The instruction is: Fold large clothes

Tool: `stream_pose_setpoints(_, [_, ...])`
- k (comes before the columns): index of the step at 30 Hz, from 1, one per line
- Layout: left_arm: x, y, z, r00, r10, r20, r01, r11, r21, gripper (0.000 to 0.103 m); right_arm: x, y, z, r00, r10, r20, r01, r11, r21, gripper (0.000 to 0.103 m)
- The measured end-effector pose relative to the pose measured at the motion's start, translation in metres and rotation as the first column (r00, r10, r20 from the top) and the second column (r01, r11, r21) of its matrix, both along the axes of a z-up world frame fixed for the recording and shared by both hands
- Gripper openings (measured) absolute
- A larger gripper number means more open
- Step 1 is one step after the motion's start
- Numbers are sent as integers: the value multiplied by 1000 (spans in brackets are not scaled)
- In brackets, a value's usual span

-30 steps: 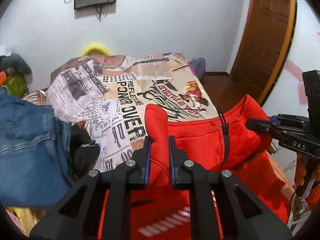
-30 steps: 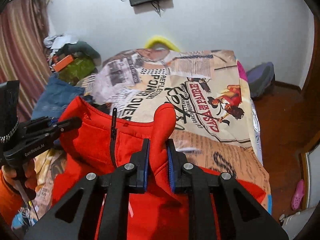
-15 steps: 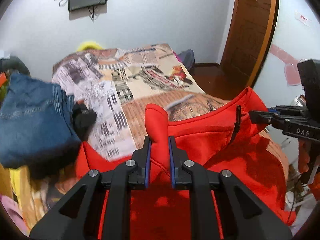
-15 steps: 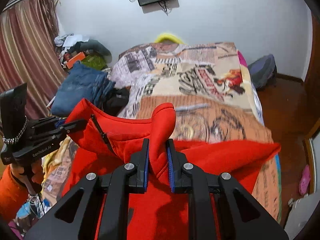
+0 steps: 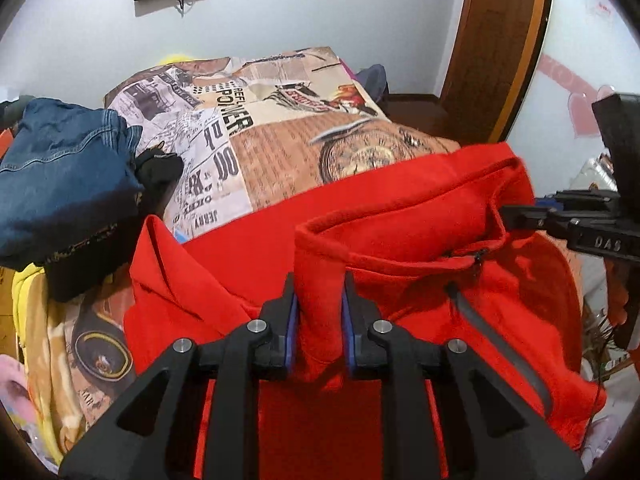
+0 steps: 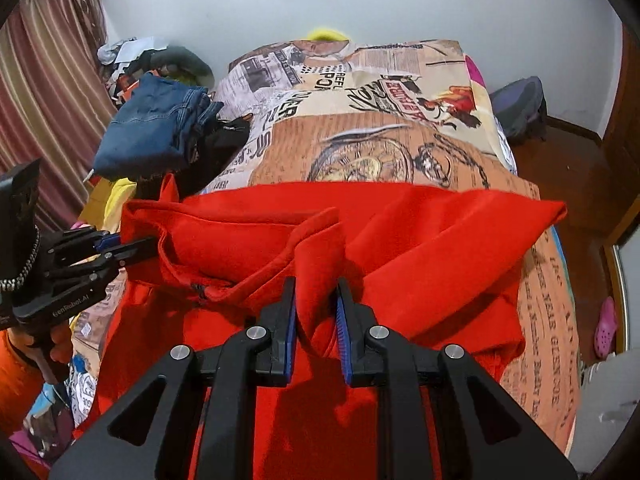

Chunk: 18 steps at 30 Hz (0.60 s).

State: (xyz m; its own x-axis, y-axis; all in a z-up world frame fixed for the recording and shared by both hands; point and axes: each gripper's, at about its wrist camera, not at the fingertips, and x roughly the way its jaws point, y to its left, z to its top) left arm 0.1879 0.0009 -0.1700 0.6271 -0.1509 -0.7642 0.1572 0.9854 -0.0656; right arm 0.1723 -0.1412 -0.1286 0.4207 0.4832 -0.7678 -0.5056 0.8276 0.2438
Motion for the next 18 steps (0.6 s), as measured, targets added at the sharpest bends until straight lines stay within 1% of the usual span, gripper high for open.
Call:
stream_pose_setpoints(5, [-14,1,-2,1000,-7,-21,7,1000,7,20,-7,-11,1,1000,-16,-20,16,1000,11,26])
stream_pose_setpoints(6, [-16,2,-1,1000,-11,-28,11,1000,11,23,-8,-13,3,1000,-17,-23,17,1000,8,28])
stream_pose_setpoints(8, [-20,4,1,999,-14,-37,14,1000,15,30,-10,-16,6,1000,-16,-25,16,1000,3,28])
stream_pose_setpoints(9, [-23,7,4,999,-11,-34,11,1000,14,37,-11,-18,8,1000,-16,-25,16,1000,3,28])
stream_pose_setpoints(10, [-25,10,7,1000,-7,-26,7,1000,11,44,-11,-19,10,1000,-17,-24,17,1000,6,28])
stream_pose_setpoints(11, [-27,13,11,1000,0,-16,0,1000,7,46,-12,-21,15,1000,-16,-20,17,1000,11,28])
stream_pose_setpoints(14, [-27,27,28,999,35,23,-35,999,-1,49,-12,-26,28,1000,-26,11,25,1000,17,28])
stream_pose_setpoints(16, [-23,40,39,996,64,55,-64,998,-14,55,-11,-28,37,999,-35,37,34,999,29,28])
stream_pose_setpoints(18, [-16,50,47,991,106,86,-106,994,-12,56,-8,-31,47,997,-46,60,43,998,53,29])
